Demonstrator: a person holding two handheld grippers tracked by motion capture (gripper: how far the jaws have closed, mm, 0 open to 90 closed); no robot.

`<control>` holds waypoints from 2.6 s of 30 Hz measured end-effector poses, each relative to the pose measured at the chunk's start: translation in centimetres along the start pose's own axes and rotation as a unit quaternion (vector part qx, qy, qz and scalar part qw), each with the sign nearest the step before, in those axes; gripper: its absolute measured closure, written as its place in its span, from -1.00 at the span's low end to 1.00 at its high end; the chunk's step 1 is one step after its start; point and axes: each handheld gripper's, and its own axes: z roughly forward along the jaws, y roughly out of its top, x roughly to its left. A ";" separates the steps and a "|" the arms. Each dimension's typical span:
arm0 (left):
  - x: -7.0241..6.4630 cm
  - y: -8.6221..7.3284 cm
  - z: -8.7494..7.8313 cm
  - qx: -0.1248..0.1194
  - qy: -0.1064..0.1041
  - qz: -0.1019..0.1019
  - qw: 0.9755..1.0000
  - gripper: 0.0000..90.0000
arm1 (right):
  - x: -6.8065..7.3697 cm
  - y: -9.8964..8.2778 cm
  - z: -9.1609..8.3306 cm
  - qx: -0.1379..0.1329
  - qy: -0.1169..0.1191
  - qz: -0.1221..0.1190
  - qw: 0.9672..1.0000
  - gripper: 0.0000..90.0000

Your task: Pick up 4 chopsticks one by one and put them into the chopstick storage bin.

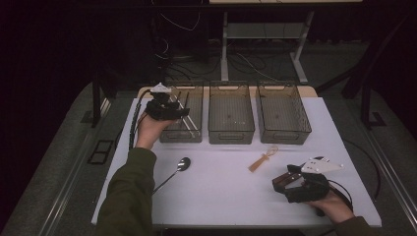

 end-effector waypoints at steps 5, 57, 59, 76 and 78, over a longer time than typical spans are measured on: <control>-1.3 -0.5 -1.2 -0.015 -0.011 0.012 1.000 -0.14 | -0.1 0.0 0.0 -0.004 0.000 -0.013 1.000 -0.79; -8.5 -11.1 -4.9 -0.004 -0.036 0.064 0.997 -0.03 | -0.1 0.2 0.1 -0.013 0.013 -0.021 1.000 -0.79; -8.1 -11.2 -4.8 0.001 -0.027 0.066 0.997 0.17 | -0.1 0.2 0.1 -0.013 0.013 -0.022 1.000 -0.79; -5.9 -11.8 -2.0 0.078 0.021 0.038 0.996 0.99 | -0.1 0.2 0.1 -0.012 0.012 -0.022 1.000 -0.79; -5.7 -11.9 -1.8 0.081 0.021 0.031 0.996 0.99 | -0.1 0.2 0.1 -0.012 0.012 -0.022 1.000 -0.79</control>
